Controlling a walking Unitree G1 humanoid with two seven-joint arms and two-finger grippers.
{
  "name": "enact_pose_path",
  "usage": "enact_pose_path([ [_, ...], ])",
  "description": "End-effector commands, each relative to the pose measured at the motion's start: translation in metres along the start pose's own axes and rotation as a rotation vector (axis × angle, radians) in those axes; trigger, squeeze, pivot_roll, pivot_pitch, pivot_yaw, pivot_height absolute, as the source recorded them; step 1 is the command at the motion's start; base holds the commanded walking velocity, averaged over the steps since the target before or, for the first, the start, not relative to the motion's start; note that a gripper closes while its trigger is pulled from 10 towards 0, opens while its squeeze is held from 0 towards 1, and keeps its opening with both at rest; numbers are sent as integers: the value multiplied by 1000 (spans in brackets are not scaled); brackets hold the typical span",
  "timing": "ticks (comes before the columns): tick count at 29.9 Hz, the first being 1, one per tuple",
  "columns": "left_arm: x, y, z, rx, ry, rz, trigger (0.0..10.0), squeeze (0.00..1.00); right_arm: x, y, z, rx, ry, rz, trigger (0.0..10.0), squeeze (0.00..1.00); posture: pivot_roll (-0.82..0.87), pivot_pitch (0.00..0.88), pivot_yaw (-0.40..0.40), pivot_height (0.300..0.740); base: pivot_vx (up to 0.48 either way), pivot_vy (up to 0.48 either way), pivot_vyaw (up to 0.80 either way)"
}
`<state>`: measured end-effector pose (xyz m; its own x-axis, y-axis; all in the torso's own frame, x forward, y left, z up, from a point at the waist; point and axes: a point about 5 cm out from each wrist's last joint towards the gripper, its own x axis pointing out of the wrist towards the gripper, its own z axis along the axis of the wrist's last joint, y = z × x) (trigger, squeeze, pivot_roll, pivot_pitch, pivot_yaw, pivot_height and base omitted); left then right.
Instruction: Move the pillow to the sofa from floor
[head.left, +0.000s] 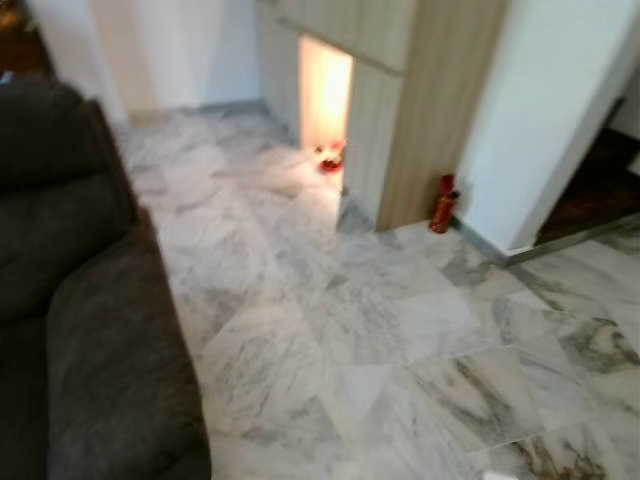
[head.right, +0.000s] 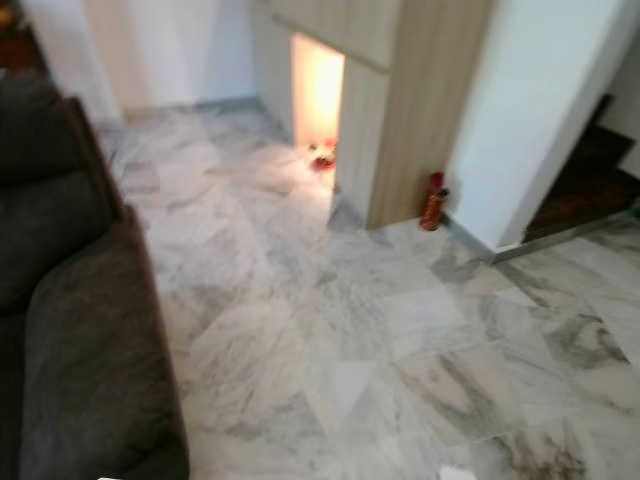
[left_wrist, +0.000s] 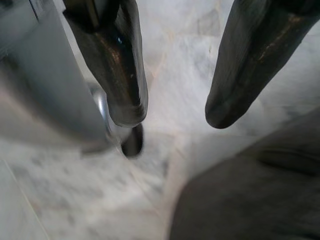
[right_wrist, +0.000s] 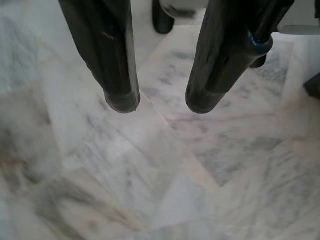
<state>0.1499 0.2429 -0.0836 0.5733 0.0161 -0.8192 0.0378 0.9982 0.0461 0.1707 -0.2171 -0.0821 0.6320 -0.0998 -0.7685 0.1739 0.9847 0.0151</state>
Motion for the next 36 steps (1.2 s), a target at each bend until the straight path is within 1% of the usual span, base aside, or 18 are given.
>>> enact_pose_path([
  [1, 0, -4, -6, -4, 23, -9, 10000, 0, -2, -7, -4, -2, 11, -16, 10000, 0, -39, 27, -13, 740, 0, 0, 800],
  [18, -1, -5, -13, -7, 53, 1, 10000, 0, -2, -3, -6, 9, 17, -10, 10000, 0, -34, 29, -13, 740, 0, 0, 800],
  [21, -2, -4, -14, -10, 57, 9, 10000, 0, -2, -2, -6, 38, 14, -16, 10000, 0, -31, 30, -10, 740, 0, 0, 800],
  [29, -3, 0, -15, -23, 60, 33, 10000, 0, -2, -3, -5, 40, 12, -18, 10000, 0, -17, 20, -14, 740, 0, 0, 800],
  [31, -3, 0, -14, -34, 57, 35, 10000, 0, -1, -3, -2, 55, 1, -21, 10000, 0, -20, 10, -8, 740, 0, 0, 800],
  [35, -2, 0, -12, -22, 54, 36, 10000, 0, 1, -3, 5, 80, -23, -19, 10000, 0, -22, 7, -10, 740, 0, 0, 662],
  [36, -1, 0, -11, -26, 52, 37, 10000, 0, 1, -4, 9, 114, -44, -29, 10000, 0, -22, 7, -10, 740, 0, 0, 0],
])
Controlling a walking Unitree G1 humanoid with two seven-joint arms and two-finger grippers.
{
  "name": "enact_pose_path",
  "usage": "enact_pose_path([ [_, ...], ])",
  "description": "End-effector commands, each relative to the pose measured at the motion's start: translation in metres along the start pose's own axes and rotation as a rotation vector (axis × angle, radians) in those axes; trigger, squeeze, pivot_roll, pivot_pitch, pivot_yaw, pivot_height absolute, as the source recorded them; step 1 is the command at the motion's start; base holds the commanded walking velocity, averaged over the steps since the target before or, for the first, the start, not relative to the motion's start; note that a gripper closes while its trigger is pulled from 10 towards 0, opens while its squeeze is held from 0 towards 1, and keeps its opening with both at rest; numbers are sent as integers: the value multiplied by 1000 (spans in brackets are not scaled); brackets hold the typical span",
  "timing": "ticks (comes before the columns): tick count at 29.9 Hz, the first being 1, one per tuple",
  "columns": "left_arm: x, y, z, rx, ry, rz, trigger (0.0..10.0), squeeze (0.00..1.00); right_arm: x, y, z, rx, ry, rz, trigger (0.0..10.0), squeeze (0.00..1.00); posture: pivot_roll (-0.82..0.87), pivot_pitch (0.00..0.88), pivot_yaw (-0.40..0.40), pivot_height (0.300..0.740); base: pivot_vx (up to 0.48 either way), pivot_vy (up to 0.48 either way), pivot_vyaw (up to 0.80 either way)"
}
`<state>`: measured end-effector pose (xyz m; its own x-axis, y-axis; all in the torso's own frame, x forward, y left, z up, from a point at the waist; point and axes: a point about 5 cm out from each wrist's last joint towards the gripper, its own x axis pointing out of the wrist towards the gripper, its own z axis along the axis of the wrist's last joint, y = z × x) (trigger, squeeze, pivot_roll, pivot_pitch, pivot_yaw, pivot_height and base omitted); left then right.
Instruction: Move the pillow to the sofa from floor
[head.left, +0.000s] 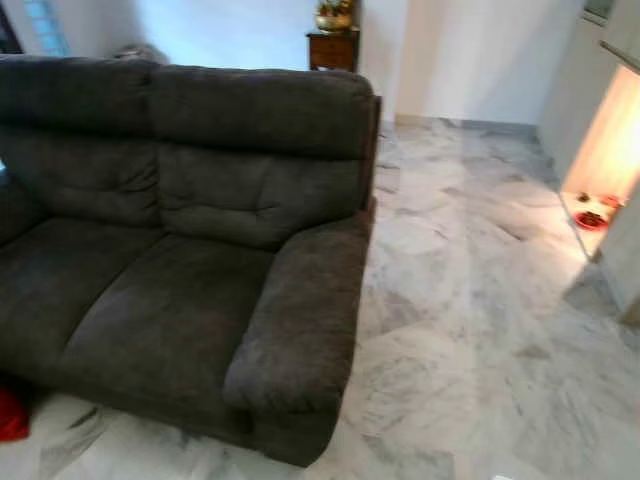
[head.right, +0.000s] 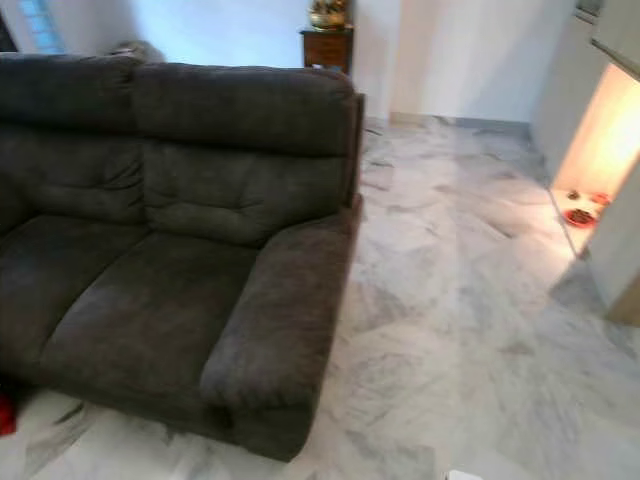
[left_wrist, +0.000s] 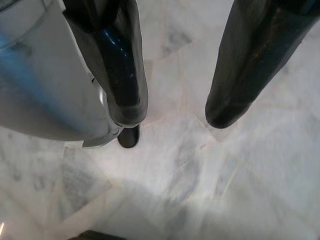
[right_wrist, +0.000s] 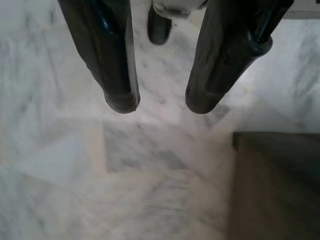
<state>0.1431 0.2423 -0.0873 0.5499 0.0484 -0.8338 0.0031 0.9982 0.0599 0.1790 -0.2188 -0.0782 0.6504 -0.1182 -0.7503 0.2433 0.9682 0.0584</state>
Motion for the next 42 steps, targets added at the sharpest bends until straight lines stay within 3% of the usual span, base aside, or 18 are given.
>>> enact_pose_path([
  [1, 0, 1, -3, -4, 22, 7, 10000, 0, -1, -5, 2, 55, -23, -21, 10000, 0, -20, 6, -10, 740, 0, 0, 0],
  [11, 3, -4, 6, 24, 0, -7, 10000, 0, -1, -9, 2, 64, -10, -53, 10000, 0, -29, 5, -2, 740, 0, 0, 0],
  [16, 4, -9, 11, 134, -9, -26, 10000, 0, -2, -16, 3, 108, -27, -78, 10000, 0, -38, 0, -2, 740, 0, 0, 0],
  [21, 6, -7, 28, 251, -71, 17, 10000, 0, -3, -23, 5, 108, -41, -79, 10000, 0, -23, 0, -20, 740, 0, 0, 0],
  [23, 8, -5, 42, 294, -126, 47, 10000, 0, -4, -26, 2, 103, -30, -88, 10000, 0, -8, 0, -32, 740, 0, 0, 0],
  [29, 6, 1, 80, 290, -301, 129, 10000, 0, -5, -26, -1, 132, -27, -98, 10000, 0, -5, 0, -39, 740, 0, 0, 0],
  [33, 1, -17, 113, 383, -526, 55, 10000, 0, -5, -25, -2, 141, -27, -101, 10000, 0, 3, 0, -30, 740, 0, 0, 0],
  [35, -3, -22, 127, 362, -616, 43, 10000, 0, -5, -24, -4, 145, -26, -100, 10000, 0, 9, 0, -22, 740, 0, 0, 0],
  [42, -14, -21, 130, 388, -740, 35, 10000, 0, -5, -20, -4, 174, -44, -96, 10000, 0, 6, 0, 9, 740, 0, 0, 0],
])
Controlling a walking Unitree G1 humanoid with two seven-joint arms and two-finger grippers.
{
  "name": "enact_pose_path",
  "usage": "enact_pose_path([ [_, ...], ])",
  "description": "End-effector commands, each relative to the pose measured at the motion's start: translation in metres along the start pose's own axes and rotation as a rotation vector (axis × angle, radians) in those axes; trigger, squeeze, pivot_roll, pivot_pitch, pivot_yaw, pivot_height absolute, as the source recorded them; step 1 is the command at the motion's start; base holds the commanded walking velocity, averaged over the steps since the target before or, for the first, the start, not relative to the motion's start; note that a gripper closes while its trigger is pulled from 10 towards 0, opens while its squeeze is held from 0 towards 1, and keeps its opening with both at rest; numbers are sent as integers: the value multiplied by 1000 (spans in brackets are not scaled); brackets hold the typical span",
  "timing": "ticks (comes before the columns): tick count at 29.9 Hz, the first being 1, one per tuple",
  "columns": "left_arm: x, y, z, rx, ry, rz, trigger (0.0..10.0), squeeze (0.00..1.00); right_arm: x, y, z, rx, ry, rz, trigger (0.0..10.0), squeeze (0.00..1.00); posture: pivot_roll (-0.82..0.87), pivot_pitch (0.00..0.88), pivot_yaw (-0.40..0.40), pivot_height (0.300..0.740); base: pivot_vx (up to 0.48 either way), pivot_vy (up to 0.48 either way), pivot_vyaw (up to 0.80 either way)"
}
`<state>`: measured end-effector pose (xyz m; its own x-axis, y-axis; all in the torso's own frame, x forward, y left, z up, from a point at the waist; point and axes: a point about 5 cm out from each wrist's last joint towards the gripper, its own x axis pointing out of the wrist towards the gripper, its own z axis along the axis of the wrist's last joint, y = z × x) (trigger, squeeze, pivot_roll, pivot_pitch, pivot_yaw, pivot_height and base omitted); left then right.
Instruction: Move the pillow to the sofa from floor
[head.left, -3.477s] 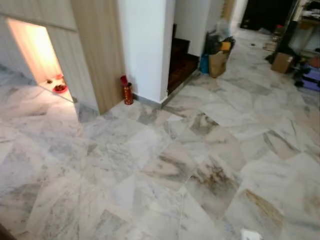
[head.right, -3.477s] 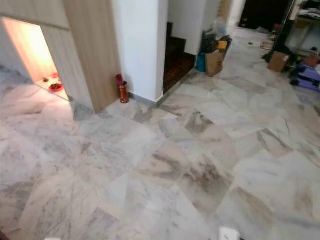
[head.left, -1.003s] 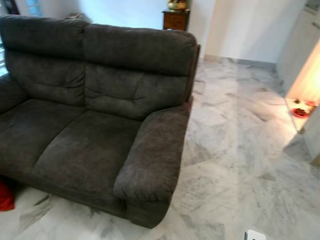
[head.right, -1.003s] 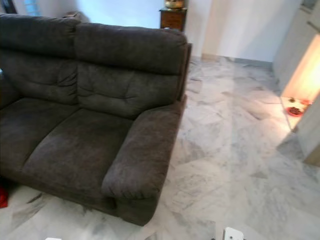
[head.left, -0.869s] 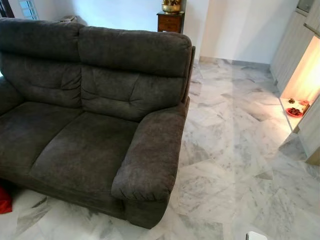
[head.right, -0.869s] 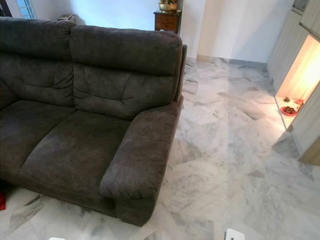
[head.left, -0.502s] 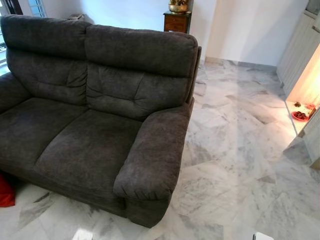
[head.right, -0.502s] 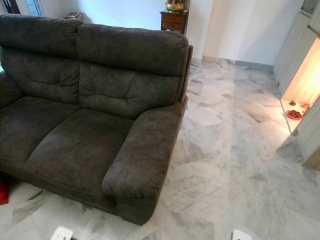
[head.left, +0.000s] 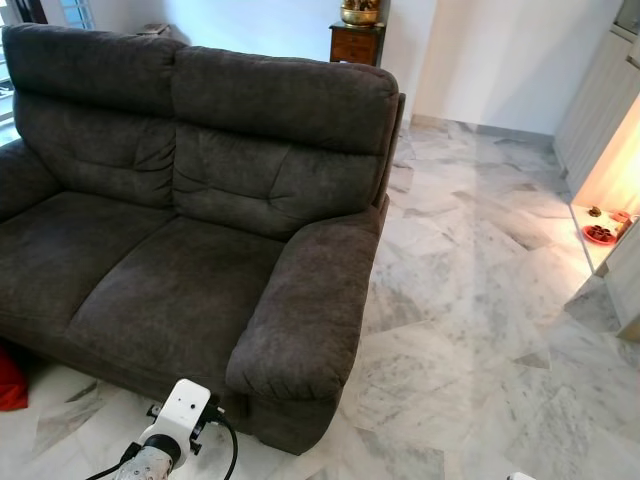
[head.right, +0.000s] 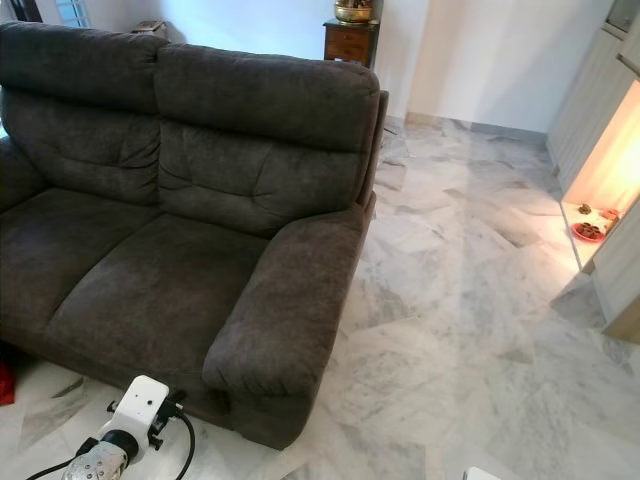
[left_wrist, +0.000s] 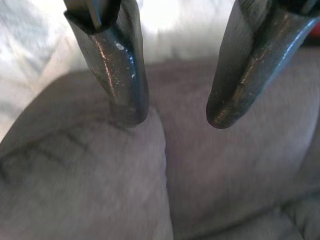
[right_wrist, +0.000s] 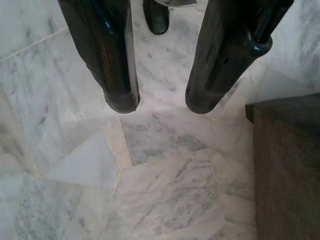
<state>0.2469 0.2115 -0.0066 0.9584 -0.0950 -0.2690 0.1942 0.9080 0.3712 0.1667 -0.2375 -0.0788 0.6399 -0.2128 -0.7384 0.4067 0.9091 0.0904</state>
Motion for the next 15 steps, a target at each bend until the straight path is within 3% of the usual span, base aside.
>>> enact_pose_path([
  [1, -5, 4, -3, -10, -3, 12, 10000, 0, 0, 1, 1, 22, -15, -3, 10000, 0, 11, 0, 11, 740, 0, 0, 0],
  [4, -10, 1, -20, -62, 111, 8, 10000, 0, 0, 2, 0, 20, -8, -2, 10000, 0, 18, 0, 17, 740, 0, 0, 0],
  [6, -22, -8, -43, -121, 272, -2, 10000, 0, 0, 4, -2, 27, -6, -2, 10000, 0, 8, 0, 22, 740, 0, 0, 0],
  [13, -54, -13, -82, -202, 531, 1, 10000, 0, -1, 3, -2, 62, -15, -17, 10000, 0, 0, 0, 39, 740, 0, 0, 0],
  [15, -57, -12, -86, -201, 565, 1, 10000, 0, -1, 2, -2, 71, -17, -26, 10000, 0, 1, 0, 39, 740, 0, 0, 0],
])
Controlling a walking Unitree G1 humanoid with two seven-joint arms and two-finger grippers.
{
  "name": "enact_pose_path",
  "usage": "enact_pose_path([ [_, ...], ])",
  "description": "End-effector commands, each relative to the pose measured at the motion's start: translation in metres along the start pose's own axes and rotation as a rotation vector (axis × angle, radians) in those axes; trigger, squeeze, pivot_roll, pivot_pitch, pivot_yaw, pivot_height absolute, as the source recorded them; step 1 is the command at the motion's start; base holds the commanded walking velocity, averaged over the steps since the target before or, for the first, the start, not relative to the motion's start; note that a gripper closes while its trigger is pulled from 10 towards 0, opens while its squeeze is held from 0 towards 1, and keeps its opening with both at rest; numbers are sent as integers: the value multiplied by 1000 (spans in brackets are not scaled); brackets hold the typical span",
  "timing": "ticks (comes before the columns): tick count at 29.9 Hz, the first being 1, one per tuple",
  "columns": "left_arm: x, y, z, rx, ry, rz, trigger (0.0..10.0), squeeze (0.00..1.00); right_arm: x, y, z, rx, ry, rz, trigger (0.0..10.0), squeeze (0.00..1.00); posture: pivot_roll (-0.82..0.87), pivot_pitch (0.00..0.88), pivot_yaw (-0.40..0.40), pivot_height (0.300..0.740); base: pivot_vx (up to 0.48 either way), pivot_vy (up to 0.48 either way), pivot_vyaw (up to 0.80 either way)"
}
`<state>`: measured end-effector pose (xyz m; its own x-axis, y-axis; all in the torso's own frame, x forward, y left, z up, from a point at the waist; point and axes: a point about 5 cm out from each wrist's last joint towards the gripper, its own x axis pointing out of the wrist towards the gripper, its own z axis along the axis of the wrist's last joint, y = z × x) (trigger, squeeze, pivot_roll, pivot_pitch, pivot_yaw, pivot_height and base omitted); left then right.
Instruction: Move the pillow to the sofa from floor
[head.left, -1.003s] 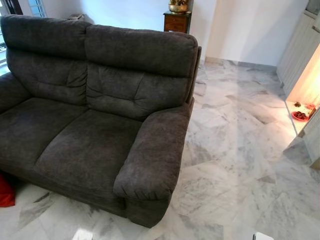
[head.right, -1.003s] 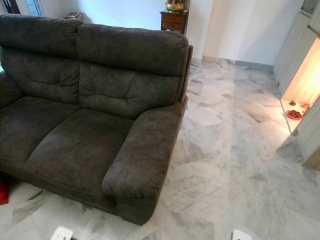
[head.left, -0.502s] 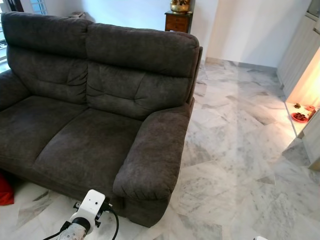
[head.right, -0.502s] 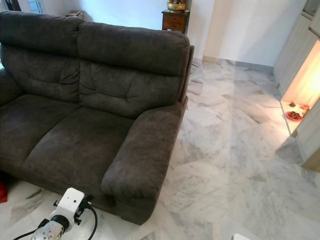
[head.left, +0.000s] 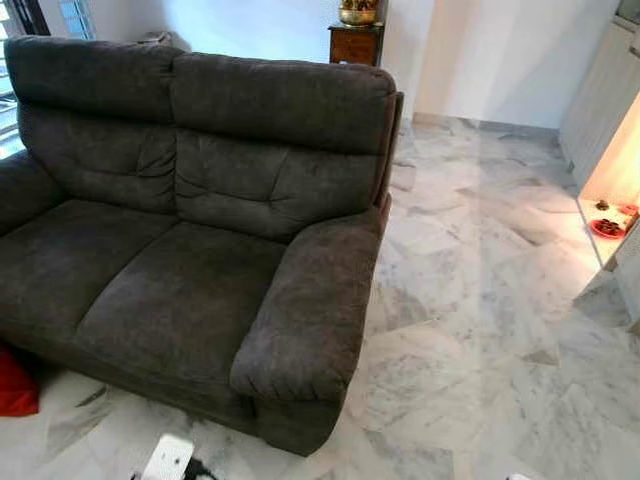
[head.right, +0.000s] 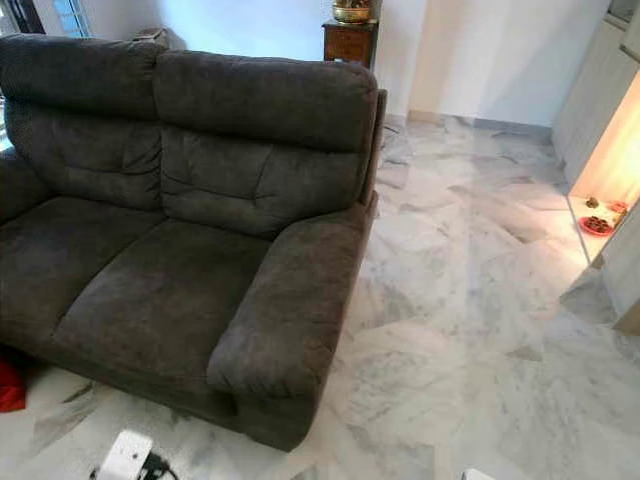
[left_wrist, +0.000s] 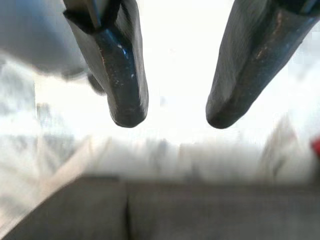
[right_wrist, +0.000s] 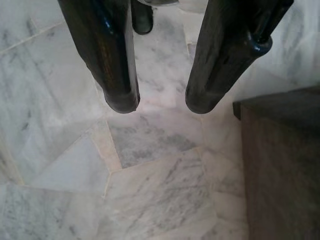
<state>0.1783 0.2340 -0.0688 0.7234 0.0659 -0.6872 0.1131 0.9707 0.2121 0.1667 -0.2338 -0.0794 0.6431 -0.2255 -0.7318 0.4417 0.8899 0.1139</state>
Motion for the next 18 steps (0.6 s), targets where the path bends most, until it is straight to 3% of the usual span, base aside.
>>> enact_pose_path([
  [1, -4, 7, -16, -8, 100, 13, 10000, 0, 0, -3, 0, 30, -7, -23, 10000, 0, -5, 0, 43, 740, 0, 0, 0],
  [7, -3, 13, -13, -48, 107, 42, 10000, 0, -2, -7, -2, 17, -1, -27, 10000, 0, -3, 0, 40, 740, 0, 0, 0],
  [10, -2, 12, -12, -28, 107, 29, 10000, 0, -2, -8, -3, 20, 4, -34, 10000, 0, 2, 0, 39, 740, 0, 0, 0],
  [18, -1, 11, -10, -23, 104, 14, 10000, 0, -2, -4, -6, 24, 10, -31, 10000, 0, 6, 0, 44, 740, 0, 339, 0],
])
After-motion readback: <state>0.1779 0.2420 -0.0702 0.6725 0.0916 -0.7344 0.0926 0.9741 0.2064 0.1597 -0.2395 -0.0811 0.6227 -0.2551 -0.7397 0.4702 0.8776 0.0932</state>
